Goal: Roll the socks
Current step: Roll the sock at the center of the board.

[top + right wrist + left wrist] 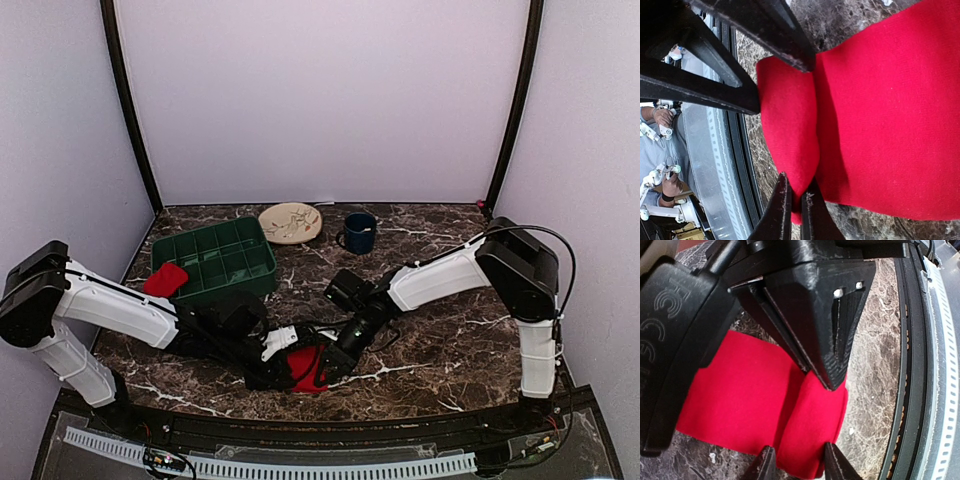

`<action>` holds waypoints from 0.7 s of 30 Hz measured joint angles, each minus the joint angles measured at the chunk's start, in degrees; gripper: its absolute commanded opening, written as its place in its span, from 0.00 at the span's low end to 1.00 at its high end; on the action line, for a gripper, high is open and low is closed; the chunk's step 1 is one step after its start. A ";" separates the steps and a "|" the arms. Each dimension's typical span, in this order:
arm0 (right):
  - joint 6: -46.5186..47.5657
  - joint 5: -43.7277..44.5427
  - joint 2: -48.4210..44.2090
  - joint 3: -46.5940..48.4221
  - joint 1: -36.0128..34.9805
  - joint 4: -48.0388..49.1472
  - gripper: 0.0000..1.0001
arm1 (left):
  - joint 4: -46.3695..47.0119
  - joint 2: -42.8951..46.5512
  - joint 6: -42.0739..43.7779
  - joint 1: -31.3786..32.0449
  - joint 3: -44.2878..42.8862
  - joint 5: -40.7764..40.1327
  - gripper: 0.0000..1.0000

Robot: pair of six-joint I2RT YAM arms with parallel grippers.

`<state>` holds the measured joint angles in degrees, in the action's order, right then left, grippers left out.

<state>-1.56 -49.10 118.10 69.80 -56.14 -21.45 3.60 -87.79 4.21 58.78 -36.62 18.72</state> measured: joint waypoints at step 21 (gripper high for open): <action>0.70 -0.66 0.42 0.55 0.22 -1.31 0.02 | -1.11 -3.61 2.78 0.04 -2.19 4.20 0.32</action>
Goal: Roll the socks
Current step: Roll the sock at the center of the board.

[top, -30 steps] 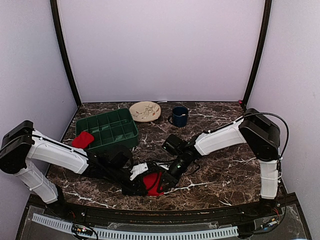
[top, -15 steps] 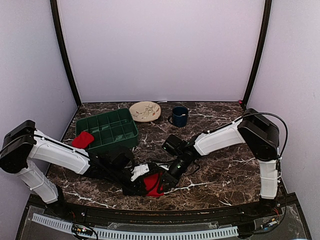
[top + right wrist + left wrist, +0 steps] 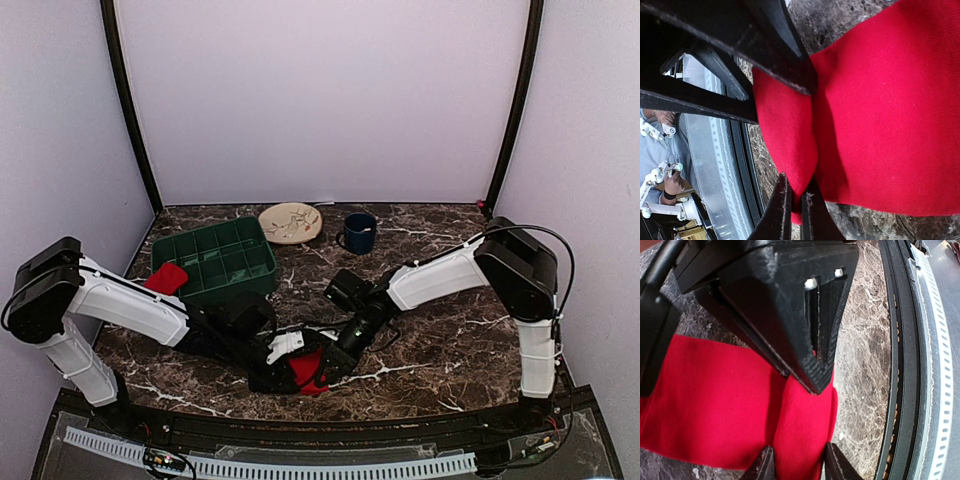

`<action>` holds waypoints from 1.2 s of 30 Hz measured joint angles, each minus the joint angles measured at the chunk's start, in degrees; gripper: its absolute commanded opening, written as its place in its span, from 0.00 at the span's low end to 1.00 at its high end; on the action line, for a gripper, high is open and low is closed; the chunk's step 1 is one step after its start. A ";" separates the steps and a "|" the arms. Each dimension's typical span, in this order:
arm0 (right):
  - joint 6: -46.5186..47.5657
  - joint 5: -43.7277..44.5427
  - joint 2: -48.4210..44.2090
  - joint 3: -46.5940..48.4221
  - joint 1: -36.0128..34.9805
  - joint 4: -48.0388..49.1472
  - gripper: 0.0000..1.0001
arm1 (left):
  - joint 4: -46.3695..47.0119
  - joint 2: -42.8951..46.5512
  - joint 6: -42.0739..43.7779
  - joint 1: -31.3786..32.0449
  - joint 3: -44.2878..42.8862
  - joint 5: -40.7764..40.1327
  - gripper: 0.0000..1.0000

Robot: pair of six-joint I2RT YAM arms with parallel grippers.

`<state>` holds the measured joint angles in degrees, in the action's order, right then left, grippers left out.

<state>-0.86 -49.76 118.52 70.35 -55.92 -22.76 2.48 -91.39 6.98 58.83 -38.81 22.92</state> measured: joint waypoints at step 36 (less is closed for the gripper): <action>-6.69 -0.92 -4.11 -8.92 3.89 11.82 0.35 | 0.04 -3.08 -6.45 -5.62 -0.52 9.20 0.00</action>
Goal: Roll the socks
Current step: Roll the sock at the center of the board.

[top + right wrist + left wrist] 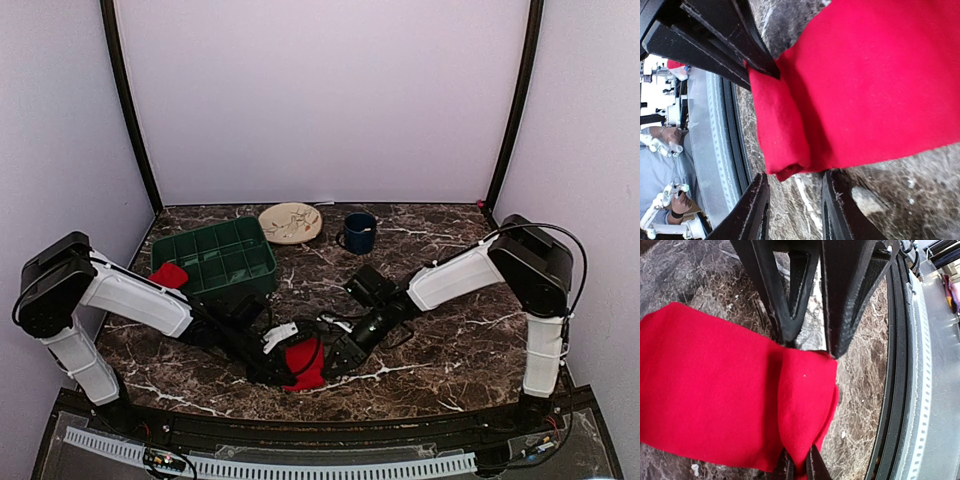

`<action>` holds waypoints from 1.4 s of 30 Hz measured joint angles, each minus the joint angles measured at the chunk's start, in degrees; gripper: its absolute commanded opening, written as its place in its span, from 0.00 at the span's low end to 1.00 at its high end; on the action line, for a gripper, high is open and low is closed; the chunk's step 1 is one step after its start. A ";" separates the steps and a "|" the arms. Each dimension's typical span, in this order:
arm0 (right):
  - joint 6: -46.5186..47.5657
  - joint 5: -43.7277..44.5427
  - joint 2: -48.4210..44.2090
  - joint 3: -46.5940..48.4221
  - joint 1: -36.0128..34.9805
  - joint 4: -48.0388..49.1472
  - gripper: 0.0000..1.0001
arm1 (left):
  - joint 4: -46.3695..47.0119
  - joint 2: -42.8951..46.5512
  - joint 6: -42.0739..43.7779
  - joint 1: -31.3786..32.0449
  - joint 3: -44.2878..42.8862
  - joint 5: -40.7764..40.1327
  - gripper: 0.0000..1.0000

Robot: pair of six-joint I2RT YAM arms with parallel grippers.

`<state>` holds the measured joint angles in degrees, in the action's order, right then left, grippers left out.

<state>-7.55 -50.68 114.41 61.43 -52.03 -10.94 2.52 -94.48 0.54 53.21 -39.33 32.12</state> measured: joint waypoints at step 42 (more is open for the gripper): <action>10.69 39.06 -19.76 -13.40 -18.18 8.92 0.48 | -13.35 -11.23 4.57 -4.26 -9.42 19.82 0.00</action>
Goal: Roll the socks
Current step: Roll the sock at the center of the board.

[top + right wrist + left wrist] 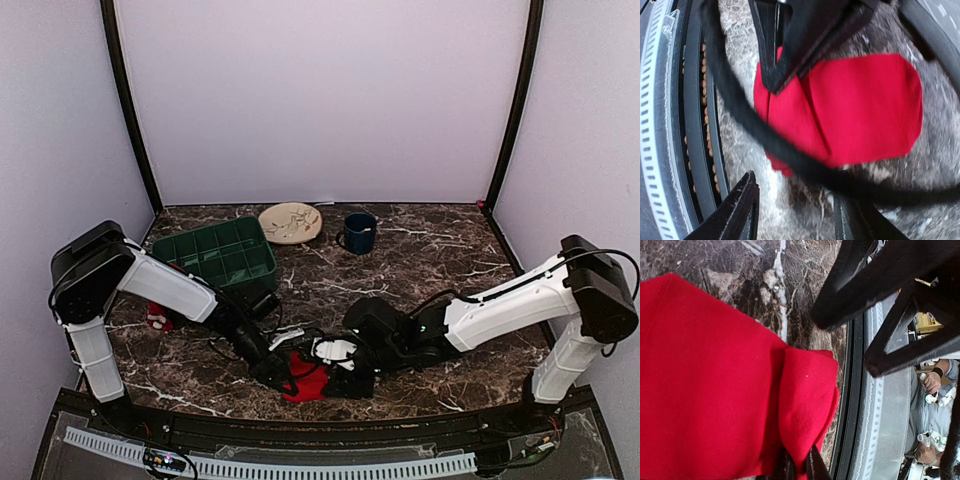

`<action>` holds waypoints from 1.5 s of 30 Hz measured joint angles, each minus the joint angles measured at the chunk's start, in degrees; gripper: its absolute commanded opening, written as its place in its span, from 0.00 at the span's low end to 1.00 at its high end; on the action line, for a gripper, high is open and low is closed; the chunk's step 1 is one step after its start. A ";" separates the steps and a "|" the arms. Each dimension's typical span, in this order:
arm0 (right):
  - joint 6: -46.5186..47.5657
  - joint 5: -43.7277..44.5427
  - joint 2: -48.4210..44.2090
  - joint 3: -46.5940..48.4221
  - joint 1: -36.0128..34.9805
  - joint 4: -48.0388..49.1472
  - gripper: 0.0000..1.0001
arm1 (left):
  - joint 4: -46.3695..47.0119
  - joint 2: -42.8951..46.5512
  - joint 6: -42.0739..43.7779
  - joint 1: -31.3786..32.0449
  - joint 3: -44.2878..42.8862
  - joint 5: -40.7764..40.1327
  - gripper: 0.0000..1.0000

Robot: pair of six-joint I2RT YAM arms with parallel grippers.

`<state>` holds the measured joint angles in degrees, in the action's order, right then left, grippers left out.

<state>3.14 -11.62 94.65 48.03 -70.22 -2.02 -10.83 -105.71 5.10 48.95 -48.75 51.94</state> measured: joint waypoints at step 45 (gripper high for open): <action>3.65 -0.70 9.07 7.37 -1.53 -4.20 0.06 | -1.75 -1.51 -0.50 -0.44 -1.38 1.53 0.18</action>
<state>6.79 -12.32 103.72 55.40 -71.75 -6.22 -12.58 -107.22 4.60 48.51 -50.13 53.47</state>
